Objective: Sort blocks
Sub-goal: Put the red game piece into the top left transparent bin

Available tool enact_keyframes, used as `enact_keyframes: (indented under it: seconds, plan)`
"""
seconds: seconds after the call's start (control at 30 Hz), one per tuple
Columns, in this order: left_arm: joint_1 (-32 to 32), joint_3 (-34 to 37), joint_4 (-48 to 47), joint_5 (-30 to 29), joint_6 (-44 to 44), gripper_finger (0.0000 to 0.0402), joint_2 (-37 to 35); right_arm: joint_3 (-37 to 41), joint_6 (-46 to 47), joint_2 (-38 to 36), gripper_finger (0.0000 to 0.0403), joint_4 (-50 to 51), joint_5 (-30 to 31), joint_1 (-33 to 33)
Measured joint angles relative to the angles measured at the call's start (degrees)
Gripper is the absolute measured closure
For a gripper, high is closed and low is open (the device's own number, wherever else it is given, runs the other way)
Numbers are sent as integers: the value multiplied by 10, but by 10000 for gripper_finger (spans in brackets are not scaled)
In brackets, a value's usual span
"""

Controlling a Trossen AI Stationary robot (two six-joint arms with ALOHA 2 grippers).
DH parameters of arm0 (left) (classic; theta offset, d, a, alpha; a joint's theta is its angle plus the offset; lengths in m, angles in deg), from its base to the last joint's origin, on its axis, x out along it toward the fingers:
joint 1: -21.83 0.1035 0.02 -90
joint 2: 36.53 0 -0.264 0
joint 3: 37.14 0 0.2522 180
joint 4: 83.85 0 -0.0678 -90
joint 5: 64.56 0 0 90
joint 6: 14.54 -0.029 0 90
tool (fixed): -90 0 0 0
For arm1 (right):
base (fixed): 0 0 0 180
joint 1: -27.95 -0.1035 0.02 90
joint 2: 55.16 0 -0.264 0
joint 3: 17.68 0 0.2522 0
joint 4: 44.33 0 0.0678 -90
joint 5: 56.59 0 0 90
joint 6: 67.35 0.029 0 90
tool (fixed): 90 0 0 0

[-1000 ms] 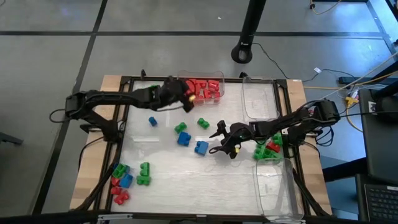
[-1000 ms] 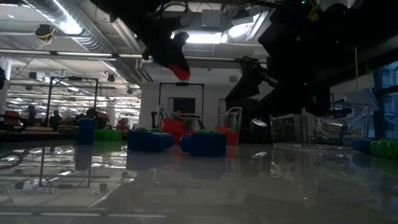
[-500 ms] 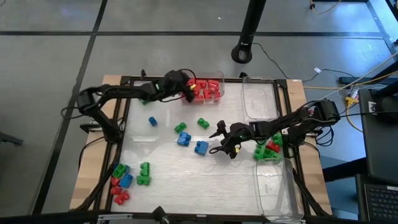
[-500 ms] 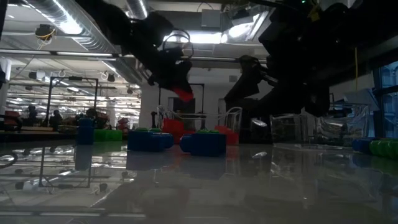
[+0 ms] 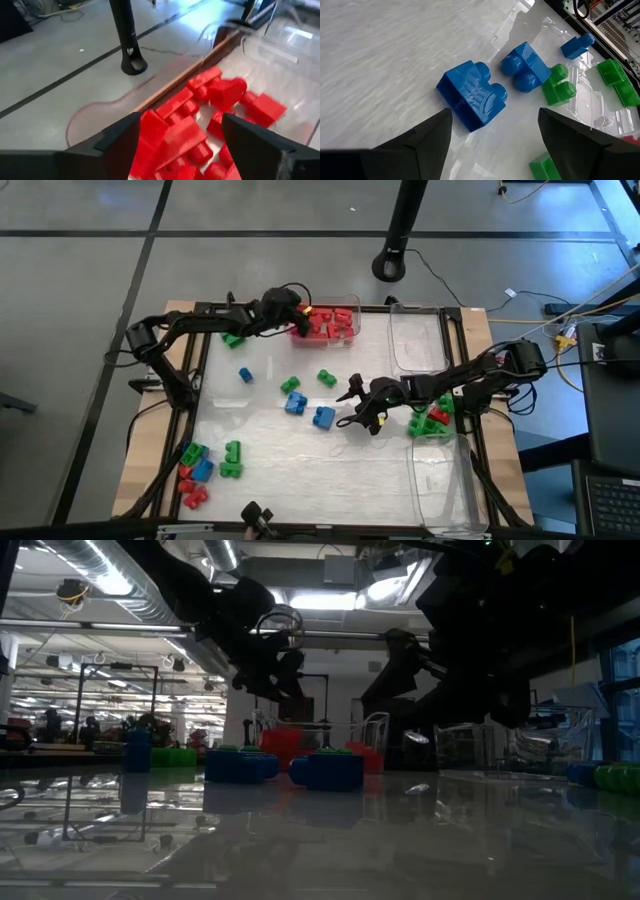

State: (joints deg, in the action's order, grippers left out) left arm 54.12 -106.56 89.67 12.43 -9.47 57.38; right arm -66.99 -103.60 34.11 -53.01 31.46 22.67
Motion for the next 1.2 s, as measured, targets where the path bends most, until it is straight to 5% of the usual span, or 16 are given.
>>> enact_keyframes:
  seconds: [0.37, 0.7, 0.9, 1.2]
  plan:
    - [-78, -33, -107, -11, -71, 126, -62, 0, 0, 0, 110, 4, 0, 0]
    - [-272, -37, -264, -42, -35, 125, -184, 0, 0, 0, 110, 9, 0, 0]
    - [-419, -37, -371, -95, 67, 125, -196, 0, 0, 0, 110, 11, 0, 0]
    - [-593, -37, -490, -99, 321, 125, -192, 0, 0, 0, 110, 11, 0, 0]
